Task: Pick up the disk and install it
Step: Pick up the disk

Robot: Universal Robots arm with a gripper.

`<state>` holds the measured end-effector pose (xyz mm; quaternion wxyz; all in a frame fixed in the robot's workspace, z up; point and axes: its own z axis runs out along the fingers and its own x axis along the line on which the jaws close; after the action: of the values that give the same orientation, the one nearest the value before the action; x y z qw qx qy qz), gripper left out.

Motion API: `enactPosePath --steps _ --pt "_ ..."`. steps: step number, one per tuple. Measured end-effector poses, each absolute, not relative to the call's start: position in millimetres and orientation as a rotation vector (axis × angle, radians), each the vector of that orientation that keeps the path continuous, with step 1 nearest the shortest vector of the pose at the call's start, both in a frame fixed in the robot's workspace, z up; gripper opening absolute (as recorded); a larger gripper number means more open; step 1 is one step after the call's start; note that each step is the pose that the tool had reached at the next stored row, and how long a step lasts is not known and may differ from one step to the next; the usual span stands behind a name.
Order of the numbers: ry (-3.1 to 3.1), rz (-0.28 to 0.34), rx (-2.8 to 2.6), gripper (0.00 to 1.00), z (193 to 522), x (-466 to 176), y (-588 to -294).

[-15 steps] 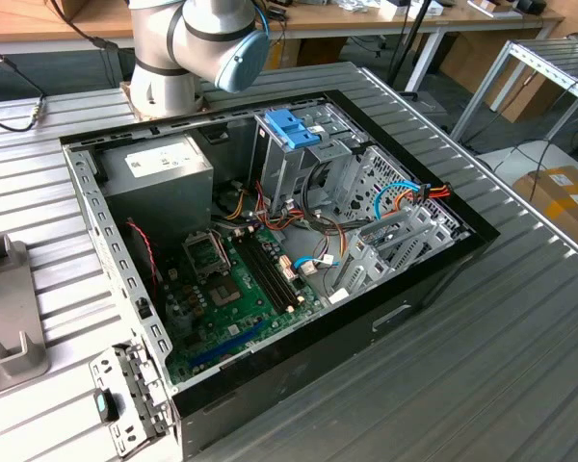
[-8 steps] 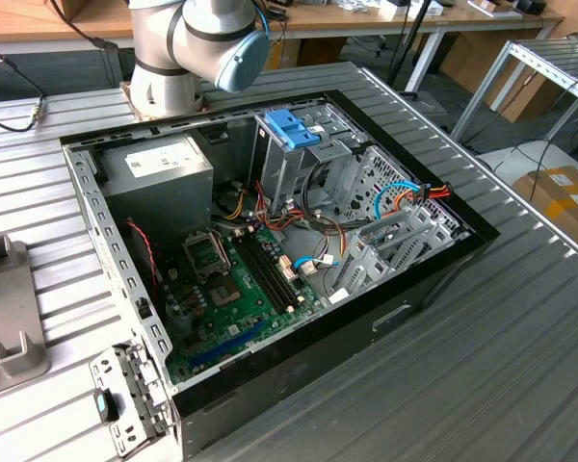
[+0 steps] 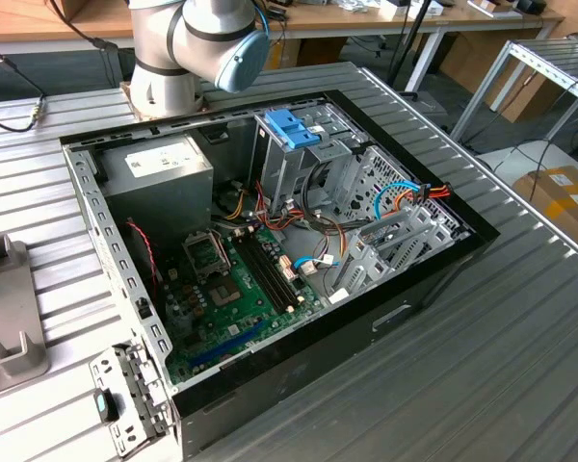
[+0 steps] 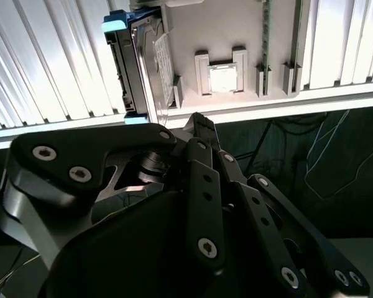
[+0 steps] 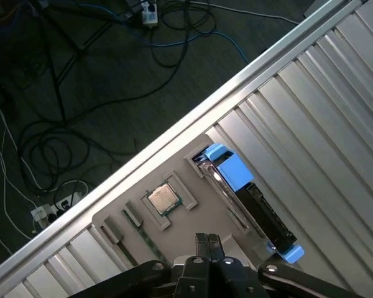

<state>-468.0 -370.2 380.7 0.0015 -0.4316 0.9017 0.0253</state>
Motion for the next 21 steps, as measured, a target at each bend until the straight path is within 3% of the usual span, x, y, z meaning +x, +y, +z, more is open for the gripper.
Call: enactPosePath --steps 21 --pt "2.752 0.08 -1.513 0.1 380.7 -468.0 -370.2"
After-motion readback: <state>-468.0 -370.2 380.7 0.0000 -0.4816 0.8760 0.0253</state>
